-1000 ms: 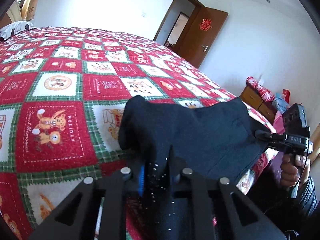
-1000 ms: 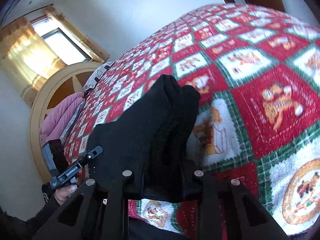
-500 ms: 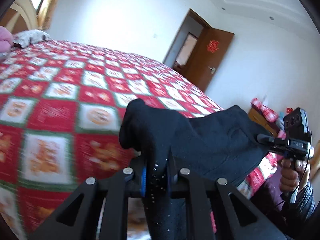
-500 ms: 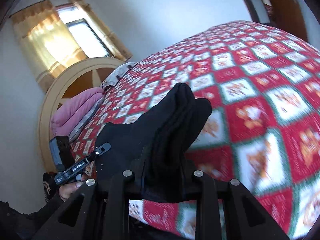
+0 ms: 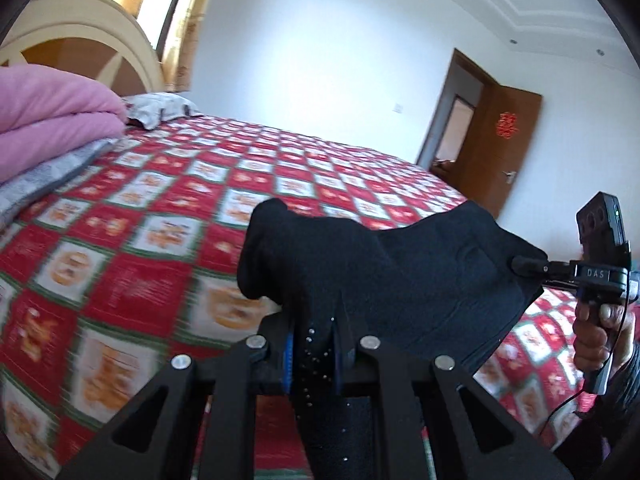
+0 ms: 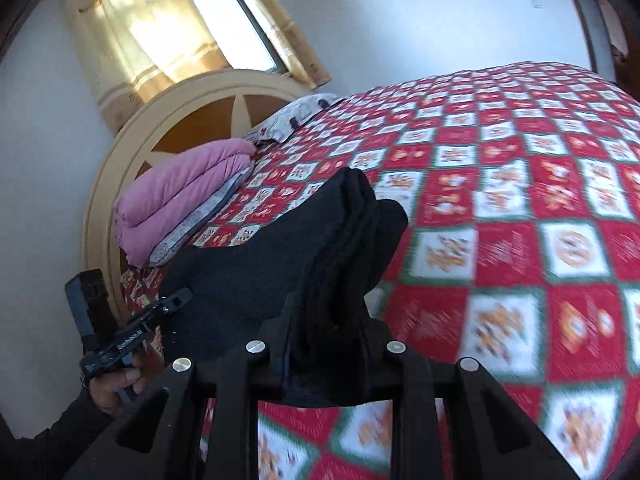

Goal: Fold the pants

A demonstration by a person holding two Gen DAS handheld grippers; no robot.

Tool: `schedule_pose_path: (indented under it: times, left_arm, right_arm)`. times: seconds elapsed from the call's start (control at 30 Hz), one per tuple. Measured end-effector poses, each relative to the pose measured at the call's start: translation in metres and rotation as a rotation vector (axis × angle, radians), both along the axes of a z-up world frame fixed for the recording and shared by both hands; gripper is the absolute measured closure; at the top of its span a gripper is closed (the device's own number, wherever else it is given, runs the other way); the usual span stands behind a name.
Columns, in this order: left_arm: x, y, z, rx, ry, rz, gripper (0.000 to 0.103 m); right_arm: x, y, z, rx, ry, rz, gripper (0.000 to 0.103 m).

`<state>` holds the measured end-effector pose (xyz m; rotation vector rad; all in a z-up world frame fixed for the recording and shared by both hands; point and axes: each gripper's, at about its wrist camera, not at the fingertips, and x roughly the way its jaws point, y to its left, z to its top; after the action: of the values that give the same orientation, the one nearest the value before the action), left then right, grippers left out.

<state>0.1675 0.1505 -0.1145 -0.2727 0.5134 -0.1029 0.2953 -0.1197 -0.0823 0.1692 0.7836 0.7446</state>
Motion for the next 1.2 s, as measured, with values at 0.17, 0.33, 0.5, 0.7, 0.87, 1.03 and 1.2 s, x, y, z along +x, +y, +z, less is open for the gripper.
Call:
schedule_pose_path:
  times: [0.17,0.33,0.5,0.7,0.87,1.03,1.2]
  left_arm:
    - [0.012,0.022,-0.003,0.048,0.015,0.041,0.088]
    - [0.025,0.033,-0.014,0.078,0.041,0.051,0.088]
    - [0.037,0.036,-0.026,0.079,0.067,0.047,0.088]
    - [0.046,0.034,-0.038,0.105,0.098,0.040,0.077]
    - [0.049,0.036,-0.052,0.122,0.135,0.059,0.054]
    - [0.047,0.040,-0.055,0.114,0.150,0.082,0.035]
    - [0.033,0.049,-0.059,0.135,0.173,0.140,0.008]
  right_arm:
    - [0.034,0.045,-0.016,-0.012,0.027,0.032,0.078]
    - [0.055,0.067,-0.030,-0.038,0.052,0.034,0.078]
    - [0.072,0.073,-0.043,-0.060,0.079,0.018,0.078]
    - [0.088,0.067,-0.064,-0.066,0.128,-0.011,0.078]
    - [0.099,0.061,-0.089,-0.053,0.204,-0.031,0.076]
    - [0.098,0.056,-0.093,-0.084,0.195,-0.048,0.058]
    - [0.090,0.039,-0.088,-0.124,0.146,-0.099,0.045]
